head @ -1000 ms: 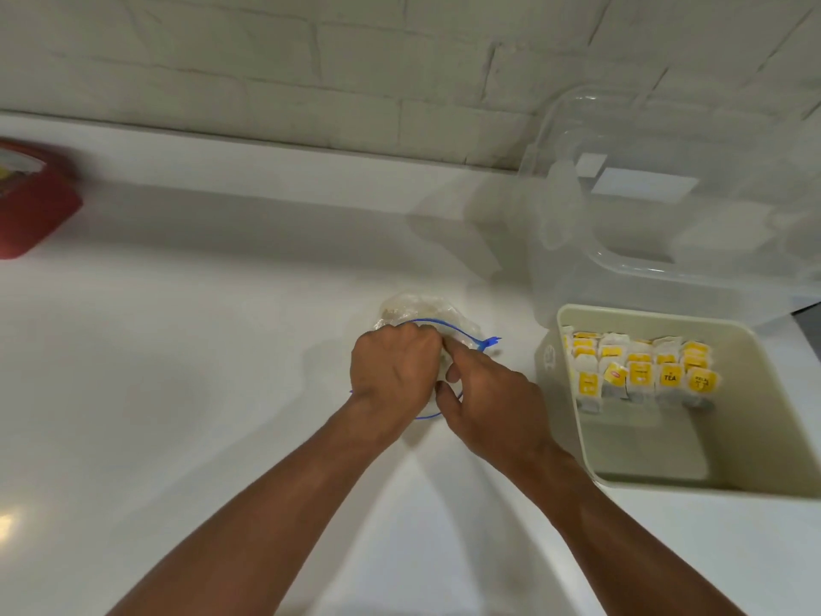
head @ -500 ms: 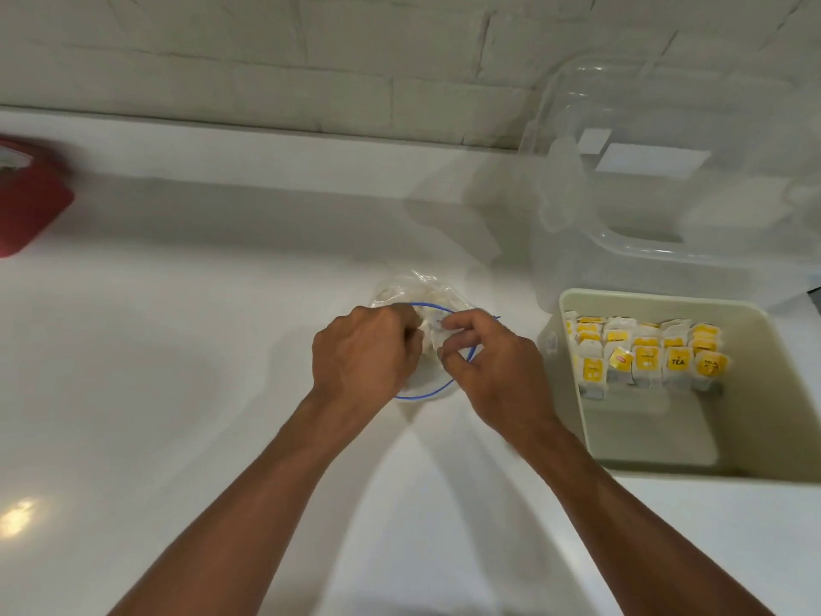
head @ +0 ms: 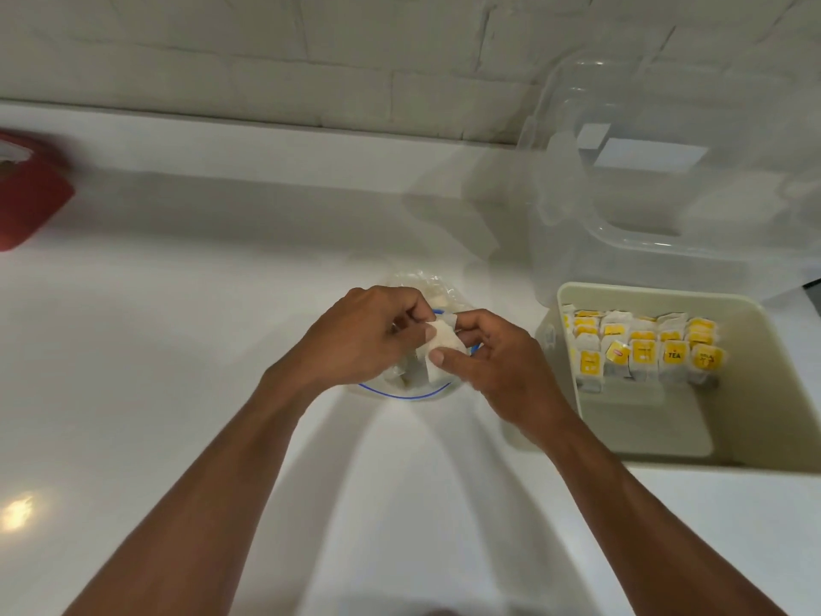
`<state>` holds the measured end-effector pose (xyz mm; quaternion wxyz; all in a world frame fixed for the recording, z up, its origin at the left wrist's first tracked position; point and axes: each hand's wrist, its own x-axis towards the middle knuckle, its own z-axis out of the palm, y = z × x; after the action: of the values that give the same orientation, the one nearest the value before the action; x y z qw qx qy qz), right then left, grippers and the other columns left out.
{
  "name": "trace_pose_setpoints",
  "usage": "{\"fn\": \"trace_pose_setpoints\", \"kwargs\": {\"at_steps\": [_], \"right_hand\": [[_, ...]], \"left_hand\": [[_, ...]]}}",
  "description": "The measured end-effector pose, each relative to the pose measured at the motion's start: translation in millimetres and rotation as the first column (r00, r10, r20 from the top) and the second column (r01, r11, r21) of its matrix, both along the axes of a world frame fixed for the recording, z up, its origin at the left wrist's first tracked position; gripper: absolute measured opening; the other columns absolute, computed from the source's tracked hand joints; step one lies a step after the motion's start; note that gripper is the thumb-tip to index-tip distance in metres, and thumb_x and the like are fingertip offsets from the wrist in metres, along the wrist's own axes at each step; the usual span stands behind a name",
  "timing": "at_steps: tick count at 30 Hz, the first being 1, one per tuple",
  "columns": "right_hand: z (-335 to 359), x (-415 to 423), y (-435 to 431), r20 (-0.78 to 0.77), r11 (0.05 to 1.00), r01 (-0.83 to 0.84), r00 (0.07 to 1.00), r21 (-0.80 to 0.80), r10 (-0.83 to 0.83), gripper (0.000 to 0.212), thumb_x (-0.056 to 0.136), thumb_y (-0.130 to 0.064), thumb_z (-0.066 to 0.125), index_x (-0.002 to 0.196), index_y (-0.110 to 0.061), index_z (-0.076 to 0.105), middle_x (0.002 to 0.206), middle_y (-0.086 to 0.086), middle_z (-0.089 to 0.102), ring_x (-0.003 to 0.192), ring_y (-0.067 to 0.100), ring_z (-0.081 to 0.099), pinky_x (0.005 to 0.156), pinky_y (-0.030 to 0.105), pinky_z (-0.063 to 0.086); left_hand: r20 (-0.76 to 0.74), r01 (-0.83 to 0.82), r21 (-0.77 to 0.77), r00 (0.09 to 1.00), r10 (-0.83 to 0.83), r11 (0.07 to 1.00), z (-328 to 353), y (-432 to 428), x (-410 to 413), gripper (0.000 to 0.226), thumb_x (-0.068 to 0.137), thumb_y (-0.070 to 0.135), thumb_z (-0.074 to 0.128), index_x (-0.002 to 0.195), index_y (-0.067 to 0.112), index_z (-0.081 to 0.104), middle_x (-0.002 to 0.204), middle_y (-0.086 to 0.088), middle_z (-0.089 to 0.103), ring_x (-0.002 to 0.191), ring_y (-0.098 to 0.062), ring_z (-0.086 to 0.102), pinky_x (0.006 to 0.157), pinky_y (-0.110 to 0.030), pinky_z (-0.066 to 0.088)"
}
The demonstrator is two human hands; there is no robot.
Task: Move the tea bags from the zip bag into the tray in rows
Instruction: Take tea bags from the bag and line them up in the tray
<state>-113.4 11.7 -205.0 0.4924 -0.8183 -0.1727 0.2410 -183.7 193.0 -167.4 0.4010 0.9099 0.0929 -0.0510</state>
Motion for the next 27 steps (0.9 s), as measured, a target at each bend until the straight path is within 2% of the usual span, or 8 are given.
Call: {"fn": "trace_pose_setpoints", "kwargs": {"at_steps": [4, 7, 11, 14, 18, 22, 24, 27], "right_hand": [[1.3, -3.2, -2.8, 0.038, 0.998, 0.062, 0.997, 0.011, -0.063, 0.037, 0.075, -0.033, 0.083, 0.105, -0.039, 0.061, 0.089, -0.018, 0.071, 0.061, 0.003, 0.059, 0.066, 0.028, 0.048], [7.8, -11.6, -1.0, 0.164, 0.998, 0.06, 0.985, -0.008, -0.057, 0.047, 0.069, -0.034, 0.087, 0.104, -0.037, 0.056, 0.098, -0.023, 0.065, 0.071, 0.002, 0.063, 0.068, 0.02, 0.05], [6.5, -19.4, 5.0, 0.209, 0.999, 0.019, 0.978, -0.035, -0.011, 0.05, 0.067, -0.041, 0.087, 0.106, -0.036, 0.057, 0.101, -0.022, 0.063, 0.081, 0.0, 0.06, 0.07, 0.016, 0.049], [8.3, -14.4, 4.4, 0.083, 0.997, 0.032, 0.996, 0.065, -0.038, 0.038, 0.072, -0.032, 0.085, 0.102, -0.032, 0.061, 0.095, -0.023, 0.066, 0.073, 0.002, 0.064, 0.071, 0.017, 0.05], [6.9, -6.0, -0.7, -0.165, 0.974, 0.056, 0.986, 0.221, -0.019, 0.019, 0.083, -0.014, 0.077, 0.099, -0.021, 0.068, 0.092, -0.01, 0.072, 0.076, 0.012, 0.068, 0.078, 0.038, 0.059], [4.2, -2.9, -5.3, -0.168, 0.967, 0.12, 0.982, 0.227, -0.082, 0.016, 0.089, -0.013, 0.071, 0.1, -0.024, 0.074, 0.097, -0.002, 0.072, 0.088, 0.018, 0.069, 0.076, 0.033, 0.06], [1.2, -0.5, -7.8, -0.171, 0.963, 0.159, 0.978, 0.218, -0.123, 0.019, 0.088, -0.013, 0.071, 0.1, -0.028, 0.075, 0.097, 0.006, 0.069, 0.087, 0.018, 0.068, 0.073, 0.03, 0.06], [-2.0, 2.0, -9.8, -0.14, 0.976, 0.156, 0.981, 0.151, -0.135, 0.02, 0.085, -0.02, 0.075, 0.102, -0.029, 0.072, 0.09, 0.006, 0.072, 0.075, 0.017, 0.065, 0.069, 0.036, 0.058]], "left_hand": [[0.004, -0.07, -0.059, 0.998, 0.07, 0.996, -0.8, -1.9, 2.0, 0.014, 0.089, 0.038, 0.069, 0.08, 0.028, 0.064, 0.074, 0.009, 0.066, 0.049, 0.001, 0.054, 0.058, -0.025, 0.041], [-0.004, -0.152, -0.119, 0.988, 0.152, 0.981, -4.6, -6.7, 4.1, 0.017, 0.085, 0.04, 0.073, 0.078, 0.028, 0.064, 0.069, 0.01, 0.065, 0.054, -0.006, 0.058, 0.064, -0.035, 0.052], [-0.026, -0.153, -0.249, 0.988, 0.152, 0.956, -7.8, -14.3, 4.6, 0.022, 0.08, 0.044, 0.078, 0.078, 0.025, 0.067, 0.069, 0.005, 0.068, 0.062, -0.016, 0.064, 0.07, -0.045, 0.056], [-0.035, -0.161, -0.381, 0.986, 0.16, 0.91, -5.5, -10.8, 3.0, 0.03, 0.078, 0.044, 0.08, 0.081, 0.017, 0.068, 0.073, -0.005, 0.069, 0.065, -0.021, 0.063, 0.069, -0.045, 0.055], [-0.077, -0.154, -0.479, 0.988, 0.134, 0.864, -0.8, -1.2, 0.3, 0.027, 0.085, 0.028, 0.076, 0.088, 0.003, 0.066, 0.079, -0.01, 0.072, 0.062, -0.018, 0.06, 0.066, -0.03, 0.051], [-0.071, -0.188, -0.332, 0.982, 0.174, 0.924, -7.6, 7.2, -2.3, 0.004, 0.09, 0.025, 0.072, 0.089, 0.021, 0.071, 0.078, 0.001, 0.074, 0.062, -0.019, 0.069, 0.081, -0.045, 0.055], [-0.057, -0.185, -0.197, 0.982, 0.178, 0.963, -9.6, 7.1, -4.5, 0.007, 0.093, 0.024, 0.067, 0.093, 0.027, 0.073, 0.077, 0.007, 0.074, 0.063, -0.013, 0.071, 0.083, -0.044, 0.055], [-0.046, -0.073, 0.203, 0.995, 0.084, 0.977, -4.6, 0.9, -6.6, 0.017, 0.097, 0.031, 0.059, 0.107, 0.037, 0.071, 0.074, 0.016, 0.069, 0.072, -0.006, 0.068, 0.077, -0.034, 0.053]]}}
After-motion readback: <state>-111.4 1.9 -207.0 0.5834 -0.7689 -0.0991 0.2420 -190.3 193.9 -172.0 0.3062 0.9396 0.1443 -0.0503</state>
